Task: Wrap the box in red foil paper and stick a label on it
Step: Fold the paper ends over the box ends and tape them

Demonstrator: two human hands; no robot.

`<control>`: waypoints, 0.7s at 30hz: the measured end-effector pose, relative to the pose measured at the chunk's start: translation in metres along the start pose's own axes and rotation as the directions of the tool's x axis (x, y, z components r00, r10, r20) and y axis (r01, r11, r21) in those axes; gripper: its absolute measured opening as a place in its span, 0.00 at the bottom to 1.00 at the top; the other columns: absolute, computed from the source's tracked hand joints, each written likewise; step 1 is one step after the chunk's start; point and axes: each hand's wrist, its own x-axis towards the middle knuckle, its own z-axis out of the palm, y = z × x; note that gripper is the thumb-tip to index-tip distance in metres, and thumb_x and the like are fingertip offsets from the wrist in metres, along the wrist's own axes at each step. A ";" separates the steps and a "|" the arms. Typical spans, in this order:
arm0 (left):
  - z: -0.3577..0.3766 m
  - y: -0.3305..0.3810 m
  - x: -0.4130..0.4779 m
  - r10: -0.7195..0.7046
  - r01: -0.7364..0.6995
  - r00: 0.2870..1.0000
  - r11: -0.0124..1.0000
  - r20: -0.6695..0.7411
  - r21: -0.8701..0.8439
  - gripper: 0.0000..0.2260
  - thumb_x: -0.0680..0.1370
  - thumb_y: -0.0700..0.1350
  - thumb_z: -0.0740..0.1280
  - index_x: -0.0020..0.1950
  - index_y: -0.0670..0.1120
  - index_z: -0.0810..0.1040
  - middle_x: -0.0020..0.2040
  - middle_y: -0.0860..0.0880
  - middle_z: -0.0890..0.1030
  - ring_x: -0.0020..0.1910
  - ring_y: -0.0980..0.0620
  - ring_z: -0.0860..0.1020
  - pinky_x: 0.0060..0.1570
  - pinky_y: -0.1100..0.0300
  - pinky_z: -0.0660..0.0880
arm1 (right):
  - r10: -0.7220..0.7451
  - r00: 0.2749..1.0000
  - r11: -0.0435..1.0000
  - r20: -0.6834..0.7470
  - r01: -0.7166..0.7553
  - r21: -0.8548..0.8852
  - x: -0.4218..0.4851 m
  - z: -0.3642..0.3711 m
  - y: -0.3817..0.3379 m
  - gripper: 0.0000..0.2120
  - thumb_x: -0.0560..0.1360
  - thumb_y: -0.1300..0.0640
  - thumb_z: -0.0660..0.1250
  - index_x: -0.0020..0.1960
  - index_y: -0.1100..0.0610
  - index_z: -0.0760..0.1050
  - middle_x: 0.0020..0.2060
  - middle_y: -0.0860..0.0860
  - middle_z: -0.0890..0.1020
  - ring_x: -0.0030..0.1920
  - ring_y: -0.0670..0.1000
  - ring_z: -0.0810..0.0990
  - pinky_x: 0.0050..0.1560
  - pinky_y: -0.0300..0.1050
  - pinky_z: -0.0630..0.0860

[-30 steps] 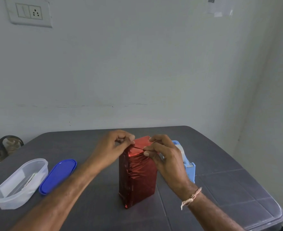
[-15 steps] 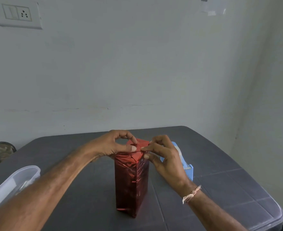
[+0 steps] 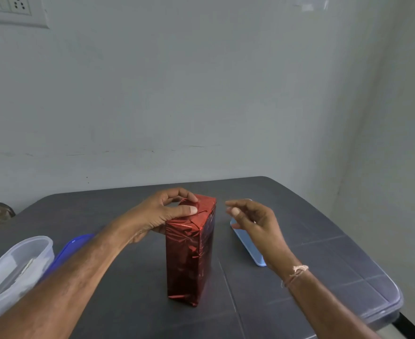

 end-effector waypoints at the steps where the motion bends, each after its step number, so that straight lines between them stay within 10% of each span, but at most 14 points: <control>1: -0.001 0.000 0.000 -0.003 0.003 1.000 1.000 -0.002 0.000 0.11 0.73 0.49 0.77 0.55 0.55 0.84 0.63 0.58 0.81 0.47 0.54 0.84 0.41 0.57 0.81 | 0.038 0.997 0.998 -0.066 -0.041 -0.044 0.002 -0.006 0.002 0.07 0.80 0.60 0.71 0.55 0.54 0.86 0.50 0.52 0.87 0.53 0.53 0.85 0.49 0.49 0.85; 8: -0.006 -0.004 0.001 -0.009 0.009 1.000 1.000 0.000 0.004 0.11 0.73 0.51 0.76 0.56 0.55 0.84 0.62 0.56 0.81 0.47 0.54 0.83 0.42 0.56 0.80 | 0.422 0.860 0.719 -0.285 -0.510 -0.473 0.017 -0.064 0.032 0.10 0.80 0.50 0.70 0.50 0.56 0.83 0.51 0.54 0.85 0.51 0.53 0.83 0.52 0.49 0.79; 21: -0.007 -0.009 0.002 -0.021 0.021 1.000 0.999 -0.001 -0.032 0.12 0.73 0.51 0.76 0.56 0.56 0.84 0.56 0.54 0.84 0.39 0.59 0.80 0.34 0.61 0.76 | 0.689 0.712 0.672 -0.140 -0.698 -0.247 0.031 -0.086 0.030 0.12 0.78 0.61 0.74 0.56 0.68 0.79 0.53 0.60 0.80 0.51 0.59 0.84 0.47 0.53 0.86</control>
